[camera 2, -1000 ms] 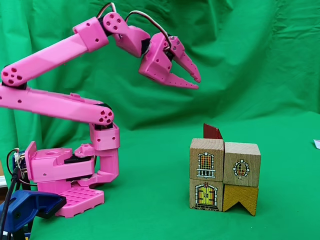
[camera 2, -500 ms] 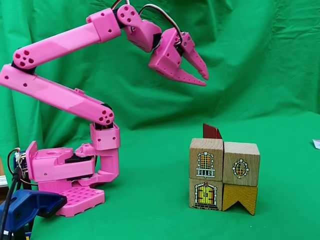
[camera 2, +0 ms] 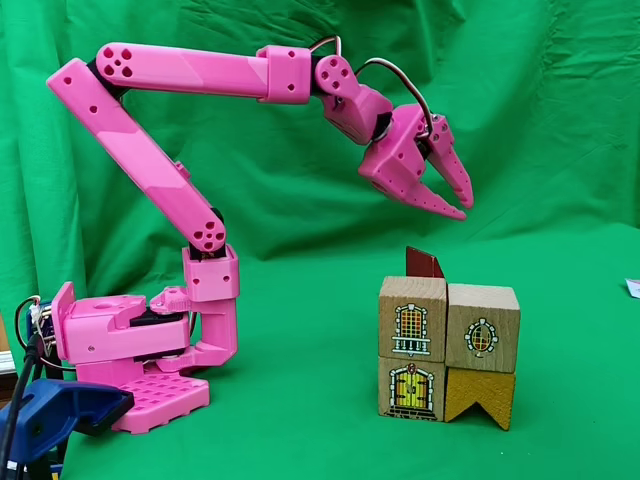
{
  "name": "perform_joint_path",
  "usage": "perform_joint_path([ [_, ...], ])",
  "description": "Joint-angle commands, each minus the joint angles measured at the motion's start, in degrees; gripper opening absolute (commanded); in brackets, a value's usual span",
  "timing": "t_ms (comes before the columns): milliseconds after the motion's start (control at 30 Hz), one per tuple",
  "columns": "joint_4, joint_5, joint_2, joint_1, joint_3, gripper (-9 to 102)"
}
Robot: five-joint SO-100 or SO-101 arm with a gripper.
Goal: Grasp some building blocks and build the house on the picture.
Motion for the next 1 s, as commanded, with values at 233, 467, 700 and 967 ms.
perform_joint_path([
  [233, -0.2, -0.4, 1.2, -0.5, 3.9, 1],
  [467, 0.0, -0.4, 1.3, -0.5, 5.4, 1],
  [700, 8.0, -0.4, 3.6, -0.6, 5.4, 1],
  [967, 13.6, -0.4, 7.4, -0.6, 5.5, 1],
])
